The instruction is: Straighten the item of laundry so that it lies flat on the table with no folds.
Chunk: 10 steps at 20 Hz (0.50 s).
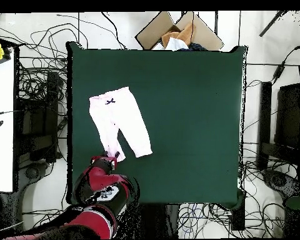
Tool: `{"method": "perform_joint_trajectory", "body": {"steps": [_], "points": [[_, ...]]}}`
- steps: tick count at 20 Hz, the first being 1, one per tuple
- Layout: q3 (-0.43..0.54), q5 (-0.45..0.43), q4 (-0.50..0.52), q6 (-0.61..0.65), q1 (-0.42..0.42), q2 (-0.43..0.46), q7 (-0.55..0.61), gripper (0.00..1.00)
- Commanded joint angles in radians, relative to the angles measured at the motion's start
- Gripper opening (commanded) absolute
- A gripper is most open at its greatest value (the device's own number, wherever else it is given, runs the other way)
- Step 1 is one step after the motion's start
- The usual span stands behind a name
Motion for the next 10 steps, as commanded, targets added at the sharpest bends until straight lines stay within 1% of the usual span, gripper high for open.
{"method": "perform_joint_trajectory", "body": {"steps": [1,5,10], "points": [[0.134,0.085,0.036,0.078,-0.005,0.011,0.265,1.00],[0.116,0.110,0.038,0.070,0.012,0.013,0.255,1.00],[-0.002,0.157,0.011,0.042,0.092,0.029,0.191,1.00]]}}
